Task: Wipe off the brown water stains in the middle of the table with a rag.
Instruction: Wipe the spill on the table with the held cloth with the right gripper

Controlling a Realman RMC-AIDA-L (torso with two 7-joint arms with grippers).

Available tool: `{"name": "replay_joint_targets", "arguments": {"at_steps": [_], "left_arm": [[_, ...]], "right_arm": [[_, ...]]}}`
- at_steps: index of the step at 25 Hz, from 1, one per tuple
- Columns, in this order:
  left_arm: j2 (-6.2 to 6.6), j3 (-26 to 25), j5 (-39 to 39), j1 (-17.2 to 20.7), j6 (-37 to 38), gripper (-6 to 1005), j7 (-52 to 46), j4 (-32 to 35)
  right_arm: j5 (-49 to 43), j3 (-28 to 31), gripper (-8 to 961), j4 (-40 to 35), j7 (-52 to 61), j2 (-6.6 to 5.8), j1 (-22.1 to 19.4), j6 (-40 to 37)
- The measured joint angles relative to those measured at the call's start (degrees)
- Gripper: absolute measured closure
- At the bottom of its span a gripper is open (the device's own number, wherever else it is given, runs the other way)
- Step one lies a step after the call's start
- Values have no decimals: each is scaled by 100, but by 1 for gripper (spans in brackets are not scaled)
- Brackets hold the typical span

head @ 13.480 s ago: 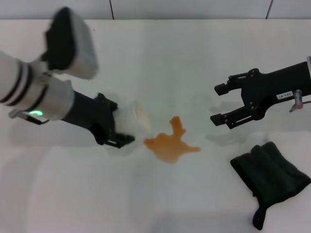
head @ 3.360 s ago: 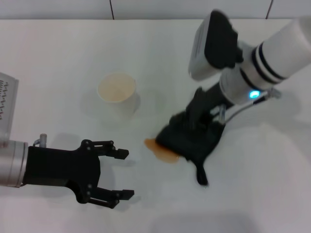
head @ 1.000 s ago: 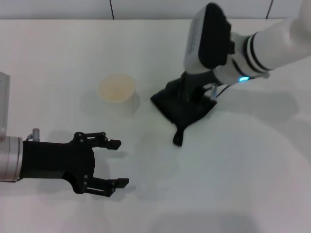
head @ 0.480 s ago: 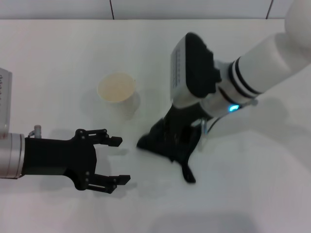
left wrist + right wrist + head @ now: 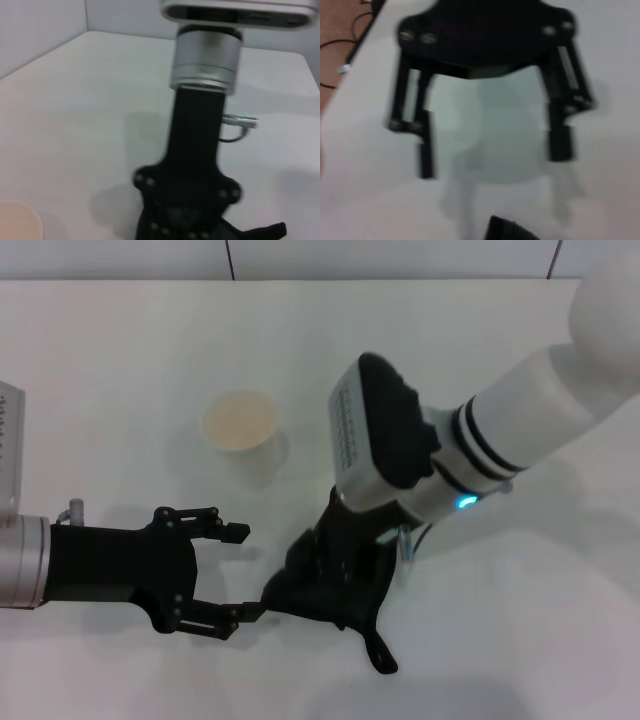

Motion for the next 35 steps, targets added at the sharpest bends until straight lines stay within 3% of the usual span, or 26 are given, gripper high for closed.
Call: {"name": "replay_joint_targets", "arguments": {"at_steps": [3, 9, 15, 19, 28, 35], "left_arm": [[-2, 0, -1, 10, 0, 119, 32, 0], [-7, 0, -14, 5, 0, 119, 42, -20], [-10, 13, -25, -3, 2, 119, 42, -21], [-9, 19, -33, -9, 2, 119, 42, -13], [-18, 19, -40, -16, -4, 119, 42, -17], [-18, 5, -57, 56, 11, 120, 42, 9]], "right_arm": [[-41, 248, 871, 156, -273, -40, -10, 203], [-373, 1590, 871, 693, -1099, -52, -3, 495], [-755, 2240, 872, 875, -1304, -70, 74, 617], [-688, 2025, 872, 847, -1201, 3, 69, -13], [-10, 496, 873, 123, -412, 21, -158, -630], [20, 696, 874, -126, -354, -46, -338, -898]]}}
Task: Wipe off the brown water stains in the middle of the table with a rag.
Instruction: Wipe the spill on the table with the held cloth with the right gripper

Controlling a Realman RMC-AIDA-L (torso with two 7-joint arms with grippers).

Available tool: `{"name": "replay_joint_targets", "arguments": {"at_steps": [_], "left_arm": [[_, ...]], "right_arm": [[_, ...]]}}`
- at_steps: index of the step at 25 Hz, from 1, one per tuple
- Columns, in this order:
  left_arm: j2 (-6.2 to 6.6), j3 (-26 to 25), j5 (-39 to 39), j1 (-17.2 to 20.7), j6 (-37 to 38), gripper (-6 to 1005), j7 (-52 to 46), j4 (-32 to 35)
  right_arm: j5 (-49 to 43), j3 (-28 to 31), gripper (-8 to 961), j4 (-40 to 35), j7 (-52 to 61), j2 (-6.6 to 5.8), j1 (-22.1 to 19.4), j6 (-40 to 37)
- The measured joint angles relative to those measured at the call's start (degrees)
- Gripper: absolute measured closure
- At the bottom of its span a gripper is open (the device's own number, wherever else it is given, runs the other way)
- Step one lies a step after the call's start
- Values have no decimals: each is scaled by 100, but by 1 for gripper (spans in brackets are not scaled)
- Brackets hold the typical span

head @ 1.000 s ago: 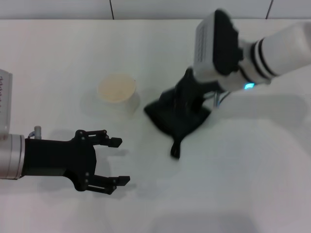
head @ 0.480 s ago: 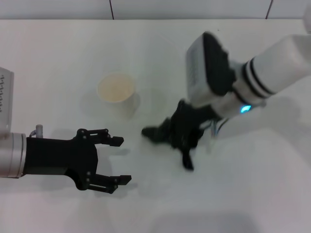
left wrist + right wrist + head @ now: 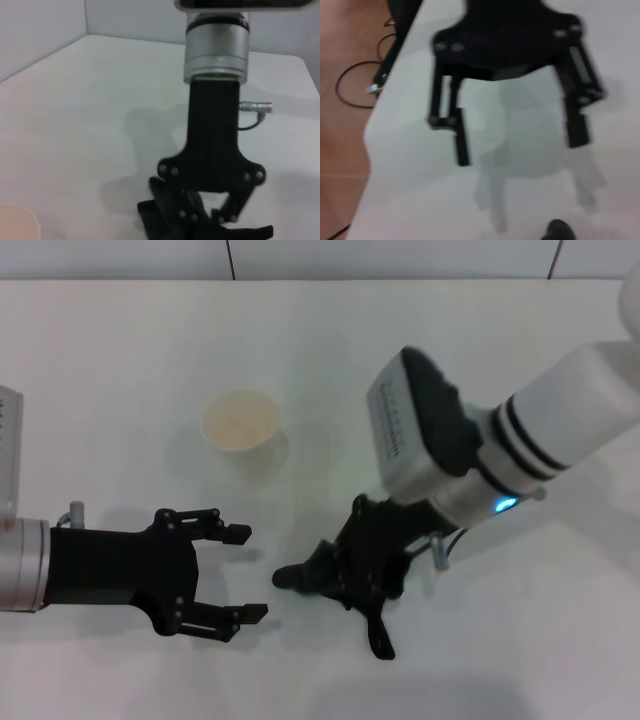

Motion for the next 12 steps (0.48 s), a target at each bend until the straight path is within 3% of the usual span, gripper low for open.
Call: {"name": "replay_joint_targets", "arguments": {"at_steps": [12], "left_arm": [[-2, -5, -9, 4, -35, 120, 67, -29]], "right_arm": [[-1158, 2149, 875, -728, -190, -67, -652, -1285]]}}
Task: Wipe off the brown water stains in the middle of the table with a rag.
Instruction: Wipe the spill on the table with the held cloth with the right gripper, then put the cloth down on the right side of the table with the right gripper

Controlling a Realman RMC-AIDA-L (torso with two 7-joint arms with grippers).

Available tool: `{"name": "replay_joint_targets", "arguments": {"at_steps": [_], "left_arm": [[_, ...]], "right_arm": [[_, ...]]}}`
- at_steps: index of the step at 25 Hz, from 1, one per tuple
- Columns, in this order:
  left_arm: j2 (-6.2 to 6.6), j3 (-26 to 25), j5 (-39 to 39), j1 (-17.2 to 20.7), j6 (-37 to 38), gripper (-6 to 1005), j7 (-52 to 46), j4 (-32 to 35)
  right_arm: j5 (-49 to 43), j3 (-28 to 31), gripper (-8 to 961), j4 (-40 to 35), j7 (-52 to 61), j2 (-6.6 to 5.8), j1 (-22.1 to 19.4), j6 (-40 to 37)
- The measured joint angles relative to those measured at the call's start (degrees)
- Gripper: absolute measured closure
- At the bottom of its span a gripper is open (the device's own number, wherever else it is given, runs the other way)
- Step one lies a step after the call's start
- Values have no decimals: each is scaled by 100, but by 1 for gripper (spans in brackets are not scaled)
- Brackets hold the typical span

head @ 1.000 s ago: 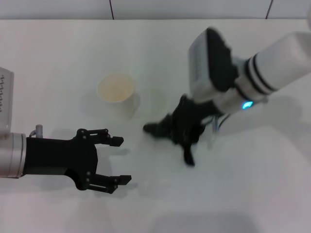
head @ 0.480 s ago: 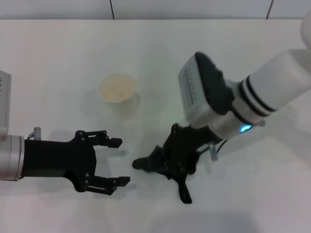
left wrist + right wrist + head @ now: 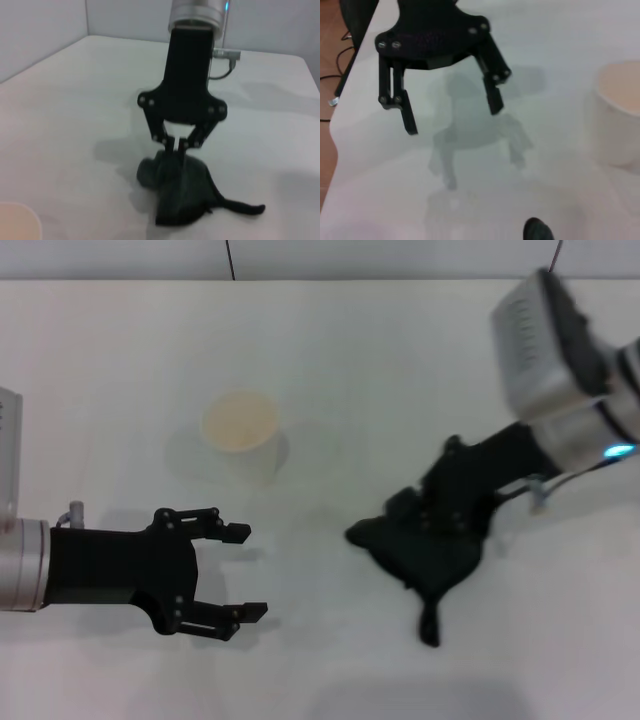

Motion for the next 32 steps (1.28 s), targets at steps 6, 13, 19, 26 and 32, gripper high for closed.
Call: {"name": "replay_joint_targets", "arguments": {"at_steps": [6, 13, 19, 26, 32], "left_arm": [[-2, 0, -51, -3, -48, 120, 14, -7], [-4, 0, -61, -22, -74, 120, 20, -9], [-8, 0, -63, -31, -74, 120, 21, -9], [-15, 0, -113, -11, -73, 120, 31, -9], [-4, 0, -304, 50, -70, 120, 158, -28]], "right_arm": [[-513, 1090, 876, -208, -235, -103, -246, -871], [-629, 1410, 875, -11, -447, -220, -376, -1032], [-723, 1464, 847, 49, -465, -188, -453, -1006], [-701, 1804, 780, 154, -433, -27, -435, -1083], [-639, 2038, 668, 112, -580, -20, -513, -1226]]}}
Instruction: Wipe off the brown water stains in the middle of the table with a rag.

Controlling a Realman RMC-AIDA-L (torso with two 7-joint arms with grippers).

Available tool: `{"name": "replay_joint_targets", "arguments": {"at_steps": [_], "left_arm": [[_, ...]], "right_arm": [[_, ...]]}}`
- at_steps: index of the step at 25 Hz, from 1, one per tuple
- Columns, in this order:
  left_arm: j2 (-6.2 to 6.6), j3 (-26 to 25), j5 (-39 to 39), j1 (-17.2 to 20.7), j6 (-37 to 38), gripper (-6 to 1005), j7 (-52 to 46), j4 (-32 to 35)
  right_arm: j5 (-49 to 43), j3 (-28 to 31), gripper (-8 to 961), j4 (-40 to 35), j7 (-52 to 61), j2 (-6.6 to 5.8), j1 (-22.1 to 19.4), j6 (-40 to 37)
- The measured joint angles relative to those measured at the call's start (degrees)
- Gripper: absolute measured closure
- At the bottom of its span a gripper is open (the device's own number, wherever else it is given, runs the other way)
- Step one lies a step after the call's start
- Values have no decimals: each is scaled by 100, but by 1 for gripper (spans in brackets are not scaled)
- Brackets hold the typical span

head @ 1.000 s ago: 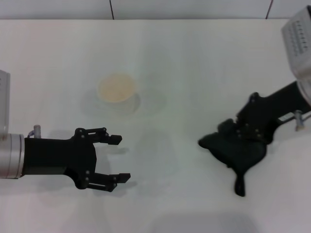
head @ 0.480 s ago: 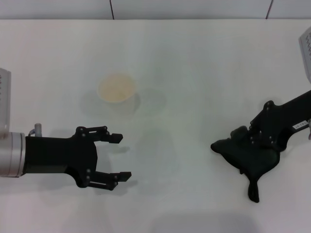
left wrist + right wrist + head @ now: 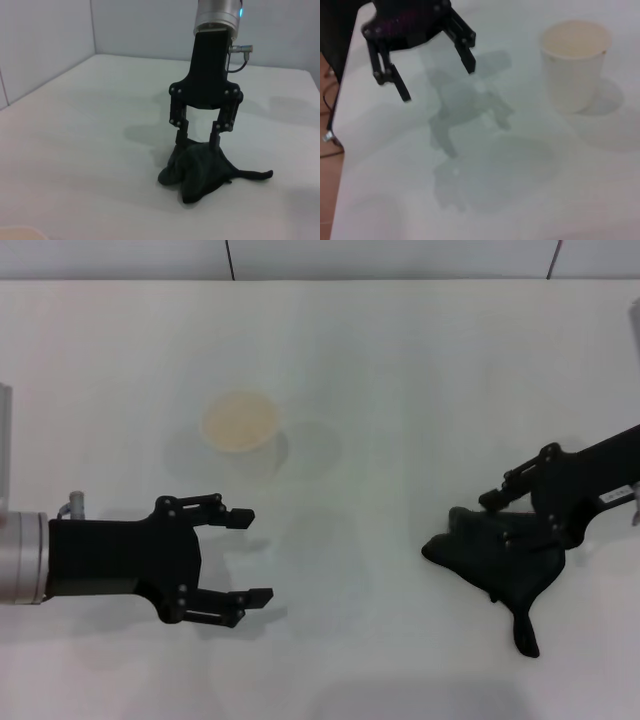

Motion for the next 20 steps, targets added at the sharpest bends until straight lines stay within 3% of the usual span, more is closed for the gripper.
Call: {"name": "replay_joint_targets", "arguments": {"at_steps": [6, 9, 20], "left_arm": [[9, 0, -36, 6, 0, 120, 78, -64], [11, 0, -47, 8, 0, 120, 122, -90], [14, -3, -108, 13, 14, 119, 163, -167]], "right_arm": [[286, 834, 544, 139, -724, -11, -144, -392], [482, 1126, 437, 319, -904, -83, -147, -616], [787, 1254, 450, 391, -1162, -74, -304, -694]]}}
